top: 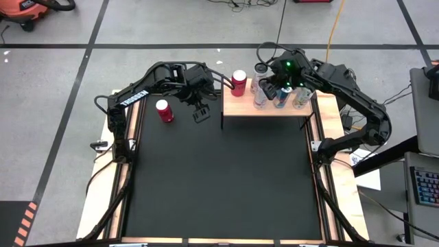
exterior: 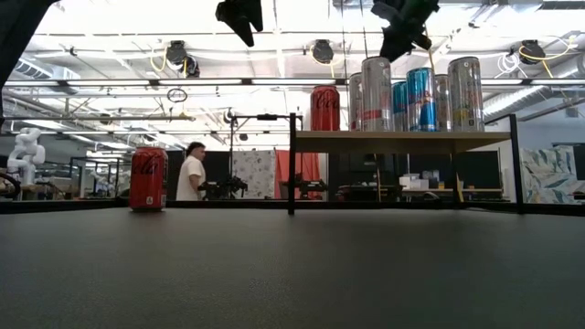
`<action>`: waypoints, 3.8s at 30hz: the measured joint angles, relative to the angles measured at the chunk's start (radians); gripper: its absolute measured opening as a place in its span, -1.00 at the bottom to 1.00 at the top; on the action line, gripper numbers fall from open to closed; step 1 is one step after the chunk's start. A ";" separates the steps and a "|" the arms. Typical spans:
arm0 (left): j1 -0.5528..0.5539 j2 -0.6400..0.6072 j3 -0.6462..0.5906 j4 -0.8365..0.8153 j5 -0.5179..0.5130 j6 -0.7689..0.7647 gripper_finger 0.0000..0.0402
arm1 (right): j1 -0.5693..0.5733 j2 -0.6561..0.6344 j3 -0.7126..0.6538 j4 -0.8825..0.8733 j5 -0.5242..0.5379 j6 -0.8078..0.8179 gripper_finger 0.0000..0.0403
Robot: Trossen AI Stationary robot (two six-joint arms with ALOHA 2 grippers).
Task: Place canned beverage on shelf
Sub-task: Put the white-pink soda can on the shelf aligned with the other white-pink soda can
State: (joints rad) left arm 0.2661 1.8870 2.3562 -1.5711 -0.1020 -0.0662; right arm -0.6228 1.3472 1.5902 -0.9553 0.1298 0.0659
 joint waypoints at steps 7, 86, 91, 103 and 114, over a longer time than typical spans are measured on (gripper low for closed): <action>0.000 0.000 0.000 0.000 0.000 0.001 0.55 | 0.000 -0.005 0.000 -0.026 -0.001 0.022 -1.00; 0.000 0.000 0.000 0.000 0.000 -0.006 0.55 | 0.042 -0.028 0.000 -0.132 -0.077 0.143 -1.00; 0.000 0.000 0.000 0.000 0.000 -0.006 0.55 | 0.042 -0.061 0.000 -0.173 -0.024 0.143 -1.00; 0.000 0.000 0.000 0.000 0.000 -0.007 0.55 | 0.109 -0.131 -0.014 -0.276 -0.132 0.162 -1.00; 0.000 0.000 0.000 0.000 0.000 -0.006 0.55 | 0.175 -0.056 -0.048 -0.166 -0.108 0.149 -1.00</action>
State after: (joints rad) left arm 0.2659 1.8870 2.3562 -1.5711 -0.1017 -0.0727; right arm -0.4480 1.2907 1.5421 -1.1210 0.0216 0.2149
